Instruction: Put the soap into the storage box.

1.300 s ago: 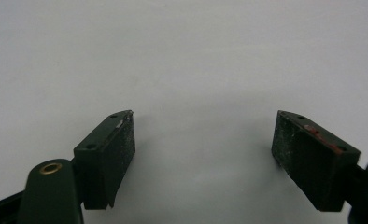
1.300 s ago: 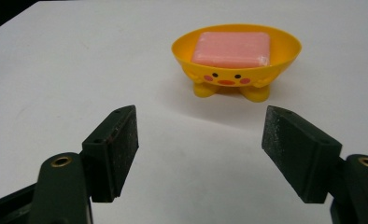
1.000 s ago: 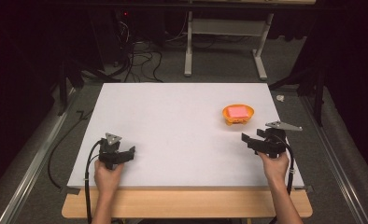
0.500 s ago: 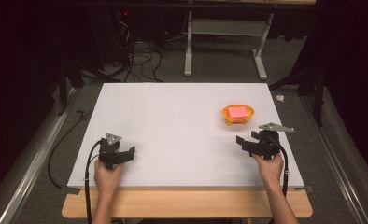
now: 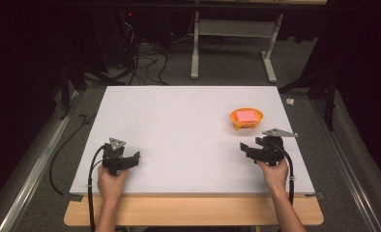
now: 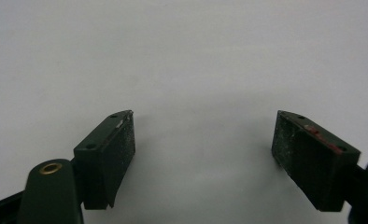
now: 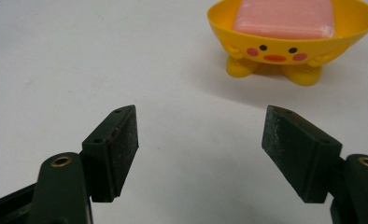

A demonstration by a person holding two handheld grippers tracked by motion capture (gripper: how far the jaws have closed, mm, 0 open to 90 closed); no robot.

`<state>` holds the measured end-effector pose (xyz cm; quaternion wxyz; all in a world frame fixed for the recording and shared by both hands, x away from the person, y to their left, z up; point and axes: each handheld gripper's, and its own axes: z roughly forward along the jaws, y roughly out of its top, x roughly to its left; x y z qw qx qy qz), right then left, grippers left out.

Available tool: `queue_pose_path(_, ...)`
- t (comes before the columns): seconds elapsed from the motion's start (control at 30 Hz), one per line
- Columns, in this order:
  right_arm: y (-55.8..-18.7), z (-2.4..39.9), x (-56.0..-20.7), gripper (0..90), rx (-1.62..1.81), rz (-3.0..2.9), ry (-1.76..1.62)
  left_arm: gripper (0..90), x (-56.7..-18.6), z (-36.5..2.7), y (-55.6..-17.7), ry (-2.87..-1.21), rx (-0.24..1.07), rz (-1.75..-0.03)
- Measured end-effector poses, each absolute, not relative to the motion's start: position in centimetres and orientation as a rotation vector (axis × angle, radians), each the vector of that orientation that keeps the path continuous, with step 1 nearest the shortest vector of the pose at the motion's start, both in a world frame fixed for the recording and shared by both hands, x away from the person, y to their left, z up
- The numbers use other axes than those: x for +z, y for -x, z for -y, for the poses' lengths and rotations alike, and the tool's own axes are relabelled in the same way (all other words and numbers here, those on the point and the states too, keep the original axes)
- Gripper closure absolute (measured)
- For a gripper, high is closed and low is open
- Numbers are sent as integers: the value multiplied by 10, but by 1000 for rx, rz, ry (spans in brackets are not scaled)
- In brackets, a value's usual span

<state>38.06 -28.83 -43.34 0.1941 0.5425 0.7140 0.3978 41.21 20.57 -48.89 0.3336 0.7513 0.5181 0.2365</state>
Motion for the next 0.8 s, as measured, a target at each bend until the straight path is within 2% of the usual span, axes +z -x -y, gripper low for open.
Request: queue_pose_path(0.8, -390, 271, -453, 277, 1051, -2067, -1512, 217, -489, -206, -412, -1961, 617, -1353)
